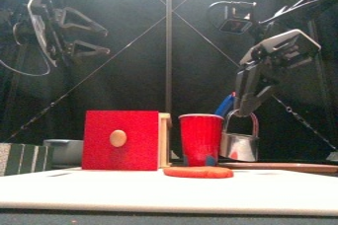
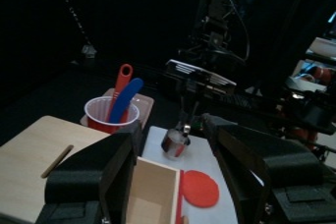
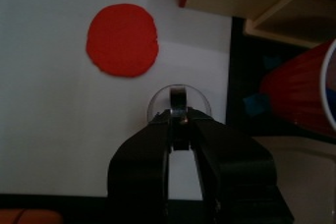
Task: Get the cutter from the drawer then cut the dough then place the extra dough in the bowl
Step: Shut the drawer
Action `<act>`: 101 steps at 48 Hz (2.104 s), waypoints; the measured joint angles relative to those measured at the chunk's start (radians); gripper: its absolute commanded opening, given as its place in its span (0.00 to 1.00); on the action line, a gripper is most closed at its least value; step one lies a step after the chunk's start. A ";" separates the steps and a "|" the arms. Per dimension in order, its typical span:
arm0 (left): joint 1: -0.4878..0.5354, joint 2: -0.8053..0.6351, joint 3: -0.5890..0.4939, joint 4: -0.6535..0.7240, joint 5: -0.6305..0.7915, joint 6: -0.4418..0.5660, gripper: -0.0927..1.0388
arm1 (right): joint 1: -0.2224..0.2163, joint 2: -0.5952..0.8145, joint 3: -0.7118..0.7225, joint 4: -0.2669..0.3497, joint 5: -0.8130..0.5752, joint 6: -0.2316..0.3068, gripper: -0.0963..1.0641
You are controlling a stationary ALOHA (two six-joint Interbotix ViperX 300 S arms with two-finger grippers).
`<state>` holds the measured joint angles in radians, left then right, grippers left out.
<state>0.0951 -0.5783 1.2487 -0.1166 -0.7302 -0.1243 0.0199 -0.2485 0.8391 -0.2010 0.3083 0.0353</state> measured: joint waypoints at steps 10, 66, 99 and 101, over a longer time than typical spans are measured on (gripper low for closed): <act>0.037 0.002 -0.014 0.002 0.000 0.002 0.86 | -0.003 -0.021 0.014 0.048 0.031 0.002 0.53; 0.402 0.213 -0.414 0.156 0.416 -0.003 0.76 | 0.071 0.172 -0.253 0.100 -0.101 -0.003 0.57; 0.541 0.678 -0.811 0.453 0.973 0.006 0.57 | 0.126 0.560 -0.523 0.094 -0.186 -0.009 0.25; 0.534 0.684 -0.818 0.463 0.988 0.006 0.57 | 0.126 0.583 -0.546 0.087 -0.184 -0.008 0.25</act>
<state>0.6289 0.1058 0.4310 0.3467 0.2577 -0.1181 0.1457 0.3344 0.2930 -0.1135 0.1243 0.0276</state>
